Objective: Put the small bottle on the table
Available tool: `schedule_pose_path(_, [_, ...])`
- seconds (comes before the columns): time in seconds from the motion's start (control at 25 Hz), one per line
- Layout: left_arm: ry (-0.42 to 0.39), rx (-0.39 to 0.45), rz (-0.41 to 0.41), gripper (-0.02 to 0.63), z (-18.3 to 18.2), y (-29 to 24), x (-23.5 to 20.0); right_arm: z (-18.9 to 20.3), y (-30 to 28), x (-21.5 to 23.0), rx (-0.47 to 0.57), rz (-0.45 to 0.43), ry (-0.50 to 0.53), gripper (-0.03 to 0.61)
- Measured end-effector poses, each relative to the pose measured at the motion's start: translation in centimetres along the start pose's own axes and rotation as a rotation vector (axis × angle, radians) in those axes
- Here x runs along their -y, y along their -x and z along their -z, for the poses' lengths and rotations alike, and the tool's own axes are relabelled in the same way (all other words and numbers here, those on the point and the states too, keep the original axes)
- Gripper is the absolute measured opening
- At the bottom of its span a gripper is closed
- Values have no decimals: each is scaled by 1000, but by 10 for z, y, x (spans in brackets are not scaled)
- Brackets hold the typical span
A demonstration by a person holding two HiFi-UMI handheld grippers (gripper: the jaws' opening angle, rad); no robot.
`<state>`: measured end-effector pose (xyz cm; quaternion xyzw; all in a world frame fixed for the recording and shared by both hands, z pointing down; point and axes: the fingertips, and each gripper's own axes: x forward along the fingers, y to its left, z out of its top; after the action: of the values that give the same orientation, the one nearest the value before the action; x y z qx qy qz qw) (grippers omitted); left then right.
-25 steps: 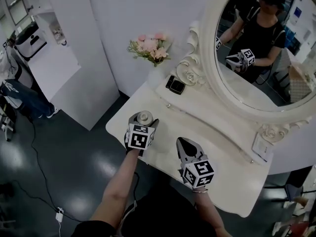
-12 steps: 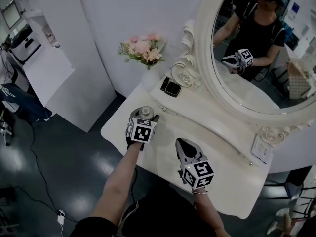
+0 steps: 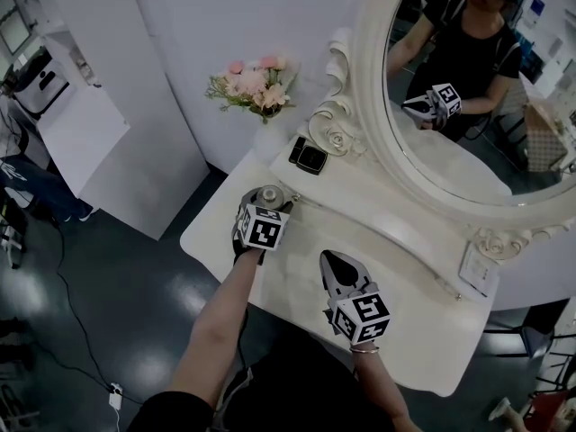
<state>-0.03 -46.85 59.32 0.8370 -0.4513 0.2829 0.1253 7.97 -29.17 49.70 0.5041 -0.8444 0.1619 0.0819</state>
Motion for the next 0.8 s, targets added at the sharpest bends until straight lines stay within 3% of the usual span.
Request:
schedule_pose_path(0.52, [2, -29, 11, 341, 9, -15, -4, 4, -1, 7, -9, 12, -19, 5])
schedule_pose_path(0.8, [6, 2, 7, 342, 8, -17, -5, 3, -4, 9, -11, 15, -20, 5])
